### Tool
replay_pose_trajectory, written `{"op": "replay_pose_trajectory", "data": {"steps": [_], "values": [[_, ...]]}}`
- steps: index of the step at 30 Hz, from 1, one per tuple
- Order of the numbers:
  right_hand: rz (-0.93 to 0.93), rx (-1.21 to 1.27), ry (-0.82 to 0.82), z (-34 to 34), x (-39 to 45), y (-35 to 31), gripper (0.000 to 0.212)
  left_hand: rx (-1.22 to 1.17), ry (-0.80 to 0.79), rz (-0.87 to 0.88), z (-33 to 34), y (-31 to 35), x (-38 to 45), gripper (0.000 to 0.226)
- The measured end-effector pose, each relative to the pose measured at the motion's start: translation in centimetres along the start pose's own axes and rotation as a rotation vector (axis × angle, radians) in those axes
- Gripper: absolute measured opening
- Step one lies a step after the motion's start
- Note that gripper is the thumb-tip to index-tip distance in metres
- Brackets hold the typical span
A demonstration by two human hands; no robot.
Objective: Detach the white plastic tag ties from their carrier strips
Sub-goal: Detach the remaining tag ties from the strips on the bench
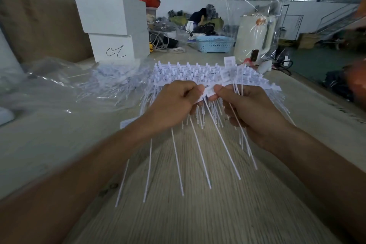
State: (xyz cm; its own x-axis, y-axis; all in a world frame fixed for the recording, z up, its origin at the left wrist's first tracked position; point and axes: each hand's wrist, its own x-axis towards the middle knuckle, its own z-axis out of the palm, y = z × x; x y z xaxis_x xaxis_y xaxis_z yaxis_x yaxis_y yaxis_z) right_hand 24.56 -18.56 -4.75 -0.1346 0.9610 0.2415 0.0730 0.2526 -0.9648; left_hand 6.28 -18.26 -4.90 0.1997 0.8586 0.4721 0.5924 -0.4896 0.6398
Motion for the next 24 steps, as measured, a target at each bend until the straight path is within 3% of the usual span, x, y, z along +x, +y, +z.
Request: {"op": "replay_pose_trajectory", "data": {"steps": [5,8,11,15,16,21,24], "values": [[-0.374,-0.197,-0.065,-0.5,-0.5,-0.7,0.022,-0.507,-0.026,-0.157,-0.2,0.1,0.3,0.035],[-0.510,-0.336,-0.128,-1.0,-0.6,-1.0,0.029,-0.561,-0.111,-0.127,-0.5,-0.4,0.5,0.047],[-0.602,-0.426,-0.171,-1.7,-0.5,-1.4,0.040,-0.626,-0.206,-0.102,-0.9,-0.9,0.7,0.039],[-0.686,-0.509,-0.248,-2.3,-0.1,-1.4,0.039,-0.571,-0.317,-0.101,-1.0,-1.0,0.6,0.027],[-0.670,-0.516,-0.246,-2.4,0.0,-1.2,0.036,-0.542,-0.313,-0.102,-1.1,-1.0,0.6,0.033],[-0.712,-0.712,-0.189,-2.8,0.7,-1.0,0.038,-0.300,-0.310,-0.047,-1.2,-0.8,0.7,0.042],[-0.758,-0.874,-0.084,-2.9,1.4,-1.1,0.050,-0.190,-0.281,-0.023,-1.5,-0.7,0.8,0.039]]}}
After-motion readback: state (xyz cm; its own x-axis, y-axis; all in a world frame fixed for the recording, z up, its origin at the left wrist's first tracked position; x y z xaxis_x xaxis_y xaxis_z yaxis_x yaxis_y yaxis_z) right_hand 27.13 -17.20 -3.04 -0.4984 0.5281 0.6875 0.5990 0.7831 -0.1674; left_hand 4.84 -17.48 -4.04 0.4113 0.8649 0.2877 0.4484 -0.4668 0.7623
